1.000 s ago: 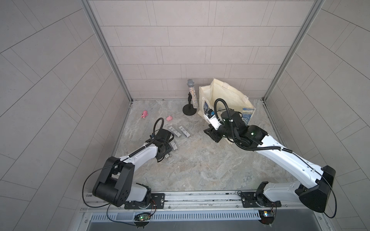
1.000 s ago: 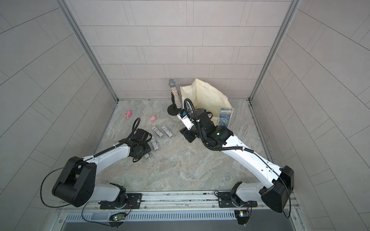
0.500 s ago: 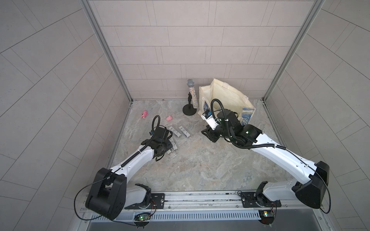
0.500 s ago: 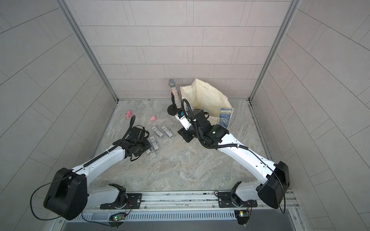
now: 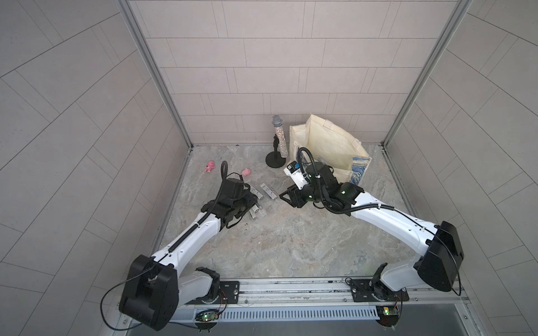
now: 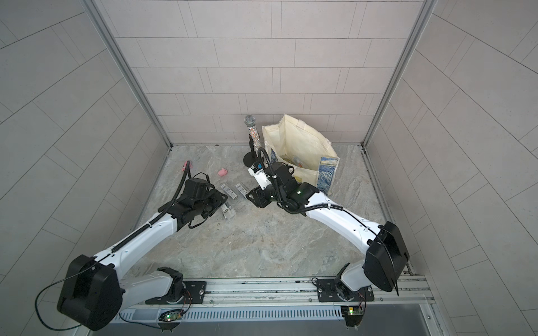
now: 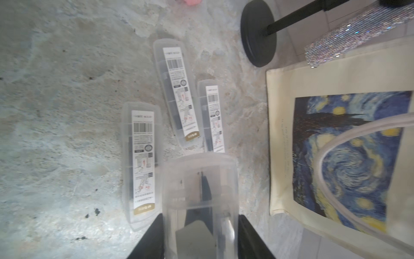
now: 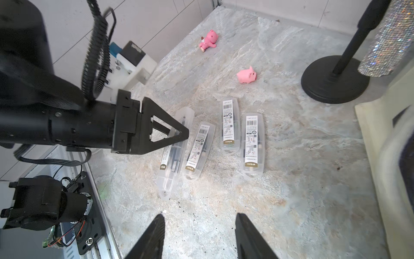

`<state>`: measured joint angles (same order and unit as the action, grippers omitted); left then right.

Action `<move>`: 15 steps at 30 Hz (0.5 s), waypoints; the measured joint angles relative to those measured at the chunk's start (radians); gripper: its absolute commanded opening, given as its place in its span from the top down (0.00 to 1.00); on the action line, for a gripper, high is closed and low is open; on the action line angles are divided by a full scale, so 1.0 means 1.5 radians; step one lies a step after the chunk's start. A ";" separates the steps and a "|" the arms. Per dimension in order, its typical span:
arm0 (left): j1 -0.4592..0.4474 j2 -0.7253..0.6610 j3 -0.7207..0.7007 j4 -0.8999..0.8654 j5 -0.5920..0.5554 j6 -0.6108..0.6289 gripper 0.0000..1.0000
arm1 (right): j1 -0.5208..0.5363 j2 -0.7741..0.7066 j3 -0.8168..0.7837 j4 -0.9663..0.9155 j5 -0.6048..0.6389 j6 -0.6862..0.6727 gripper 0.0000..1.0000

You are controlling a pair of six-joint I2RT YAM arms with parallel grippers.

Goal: Put the compass set into the canvas bag
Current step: Place the compass set in the canvas bag.

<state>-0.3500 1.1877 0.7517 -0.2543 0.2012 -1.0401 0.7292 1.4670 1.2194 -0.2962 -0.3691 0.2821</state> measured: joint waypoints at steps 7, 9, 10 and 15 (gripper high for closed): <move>0.000 -0.012 0.031 0.036 0.035 -0.033 0.75 | 0.016 0.063 0.023 0.006 -0.032 0.018 0.46; 0.000 -0.012 0.038 0.048 0.044 -0.041 0.76 | 0.022 0.075 0.031 0.010 -0.043 0.022 0.45; 0.000 -0.012 0.040 0.056 0.049 -0.046 0.76 | 0.024 0.082 0.035 0.012 -0.049 0.023 0.45; -0.005 -0.016 0.041 0.082 0.063 -0.060 0.76 | 0.026 0.115 0.069 0.023 -0.071 0.031 0.45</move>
<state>-0.3573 1.1637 0.8135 -0.1314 0.2951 -1.1297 0.7677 1.6390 1.3224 -0.2611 -0.4763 0.3283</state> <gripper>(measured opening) 0.491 0.551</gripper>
